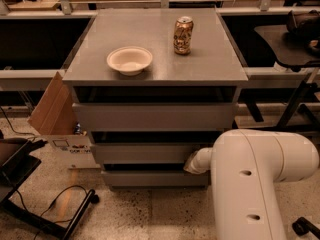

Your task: Close bottom drawer

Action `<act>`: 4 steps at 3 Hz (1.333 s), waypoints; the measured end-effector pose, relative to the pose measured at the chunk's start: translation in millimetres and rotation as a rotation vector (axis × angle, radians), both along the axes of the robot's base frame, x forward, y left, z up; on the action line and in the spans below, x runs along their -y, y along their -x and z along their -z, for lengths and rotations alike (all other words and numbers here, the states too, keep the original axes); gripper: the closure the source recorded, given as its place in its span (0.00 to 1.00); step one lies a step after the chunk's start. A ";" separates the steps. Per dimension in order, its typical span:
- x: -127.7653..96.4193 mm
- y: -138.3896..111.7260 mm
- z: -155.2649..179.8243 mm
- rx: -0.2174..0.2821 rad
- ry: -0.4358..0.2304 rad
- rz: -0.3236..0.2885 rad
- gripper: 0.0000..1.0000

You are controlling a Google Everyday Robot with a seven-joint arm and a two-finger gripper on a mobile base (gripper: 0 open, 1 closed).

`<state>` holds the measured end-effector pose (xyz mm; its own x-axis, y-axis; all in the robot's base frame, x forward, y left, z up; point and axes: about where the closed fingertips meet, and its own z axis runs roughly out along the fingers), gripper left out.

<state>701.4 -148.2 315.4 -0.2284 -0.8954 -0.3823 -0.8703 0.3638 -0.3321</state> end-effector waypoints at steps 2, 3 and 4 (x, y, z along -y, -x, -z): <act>0.0 0.0 0.0 0.000 0.000 0.000 1.00; -3.0 8.5 7.4 -0.042 -0.009 -0.024 1.00; -19.2 30.8 43.6 -0.146 -0.115 -0.062 1.00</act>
Offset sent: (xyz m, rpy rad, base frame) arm -0.1261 -0.0041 -0.0330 -0.0307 0.6520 0.3204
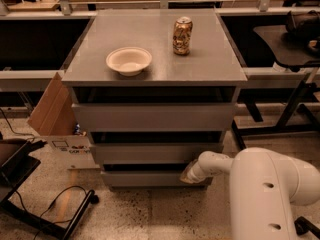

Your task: Close bottom drawer

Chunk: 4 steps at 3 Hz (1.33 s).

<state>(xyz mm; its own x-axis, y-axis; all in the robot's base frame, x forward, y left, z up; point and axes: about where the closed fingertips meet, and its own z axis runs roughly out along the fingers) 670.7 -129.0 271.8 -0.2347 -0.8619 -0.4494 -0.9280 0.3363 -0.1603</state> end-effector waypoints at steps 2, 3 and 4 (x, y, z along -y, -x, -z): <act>-1.8 2.9 22.2 -0.147 -0.006 -0.209 1.00; 20.0 64.6 -16.2 -0.298 0.088 -0.296 1.00; 20.0 64.6 -16.2 -0.298 0.088 -0.296 1.00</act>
Offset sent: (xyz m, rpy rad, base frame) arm -0.1228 -0.0317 0.0043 -0.0763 0.5611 0.4515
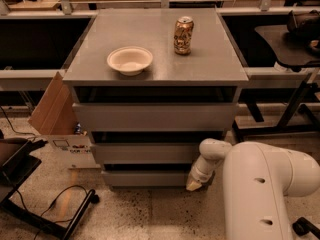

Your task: Close bottom drawer

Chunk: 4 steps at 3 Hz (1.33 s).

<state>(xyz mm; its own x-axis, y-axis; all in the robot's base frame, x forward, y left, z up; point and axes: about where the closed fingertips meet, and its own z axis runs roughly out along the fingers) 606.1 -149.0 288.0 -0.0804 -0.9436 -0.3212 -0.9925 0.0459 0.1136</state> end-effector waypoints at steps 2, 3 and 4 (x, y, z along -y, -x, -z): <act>12.9 11.5 -15.4 -0.032 0.058 0.006 1.00; 28.7 39.7 -65.3 -0.050 0.144 0.057 1.00; 41.4 76.8 -111.2 -0.064 0.223 0.132 1.00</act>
Offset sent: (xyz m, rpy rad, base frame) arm -0.1173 -0.0336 0.0617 -0.1963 0.2091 -0.0031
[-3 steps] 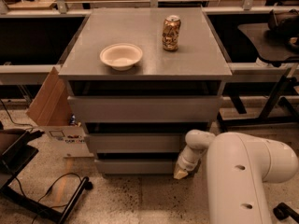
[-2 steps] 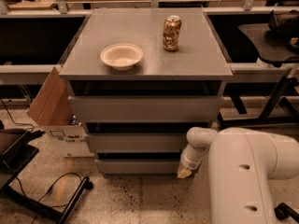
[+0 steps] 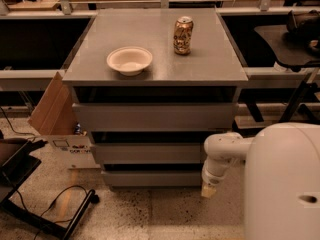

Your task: Close bottom drawer

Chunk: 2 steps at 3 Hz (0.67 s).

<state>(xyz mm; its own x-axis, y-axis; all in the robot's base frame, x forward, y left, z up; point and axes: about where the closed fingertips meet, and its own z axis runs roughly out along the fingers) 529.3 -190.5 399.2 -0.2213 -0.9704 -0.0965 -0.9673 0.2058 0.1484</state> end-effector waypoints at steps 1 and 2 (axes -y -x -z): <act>14.3 39.4 -37.7 0.011 0.077 0.084 1.00; 34.5 81.0 -76.5 0.060 0.143 0.193 1.00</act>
Offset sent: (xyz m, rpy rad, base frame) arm -0.1861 -0.0683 0.1137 -0.2607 -0.0470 -0.3820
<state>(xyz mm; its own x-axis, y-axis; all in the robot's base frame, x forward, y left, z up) 448.3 -224.9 475.7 -0.4021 -0.9154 0.0206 -0.9141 0.4027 0.0475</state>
